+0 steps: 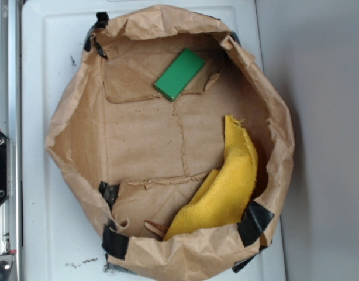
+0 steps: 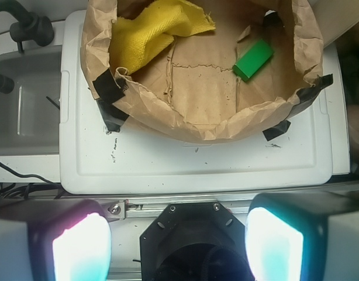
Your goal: Grab the green block.
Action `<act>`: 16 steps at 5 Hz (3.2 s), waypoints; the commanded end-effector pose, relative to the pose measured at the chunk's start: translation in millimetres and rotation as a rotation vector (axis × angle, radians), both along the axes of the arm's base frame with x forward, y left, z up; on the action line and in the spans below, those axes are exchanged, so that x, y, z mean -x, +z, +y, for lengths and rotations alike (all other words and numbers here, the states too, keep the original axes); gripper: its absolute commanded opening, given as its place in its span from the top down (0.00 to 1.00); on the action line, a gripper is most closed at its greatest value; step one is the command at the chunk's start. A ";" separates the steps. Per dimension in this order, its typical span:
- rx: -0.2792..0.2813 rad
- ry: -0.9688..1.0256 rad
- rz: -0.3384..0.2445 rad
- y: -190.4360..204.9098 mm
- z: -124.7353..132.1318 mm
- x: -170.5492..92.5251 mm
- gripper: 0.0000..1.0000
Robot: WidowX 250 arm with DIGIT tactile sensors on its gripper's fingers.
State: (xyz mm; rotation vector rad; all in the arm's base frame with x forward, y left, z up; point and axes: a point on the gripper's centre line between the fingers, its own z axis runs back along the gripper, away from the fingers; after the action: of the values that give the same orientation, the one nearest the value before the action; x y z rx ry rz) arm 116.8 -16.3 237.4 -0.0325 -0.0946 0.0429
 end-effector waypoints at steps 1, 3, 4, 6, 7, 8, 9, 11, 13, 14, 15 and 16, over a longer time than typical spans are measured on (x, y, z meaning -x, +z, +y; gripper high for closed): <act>0.000 0.000 0.000 0.0 0.0 0.0 0.00; 0.084 0.200 -0.033 -32.0 57.4 -96.7 0.00; 0.051 0.336 0.024 -50.5 79.6 -142.1 0.00; 0.051 0.336 0.024 -50.5 79.6 -142.1 0.00; 0.051 0.336 0.024 -50.5 79.6 -142.1 0.00; 0.071 0.418 -0.020 -86.2 95.8 -151.8 0.00; 0.001 0.465 -0.017 -115.7 98.9 -162.3 0.00; -0.115 0.505 -0.028 -143.8 112.3 -168.3 0.00; -0.134 0.527 -0.056 -153.2 131.0 -165.9 0.00; -0.109 0.535 -0.067 -147.3 133.0 -160.2 0.00; 0.043 0.645 -0.041 -147.2 138.3 -153.7 0.00; 0.056 0.674 -0.010 -162.5 136.4 -156.6 0.00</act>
State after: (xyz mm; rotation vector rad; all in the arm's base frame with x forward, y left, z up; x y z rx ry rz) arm 274.1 105.6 64.3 -0.0527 -0.0650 0.6876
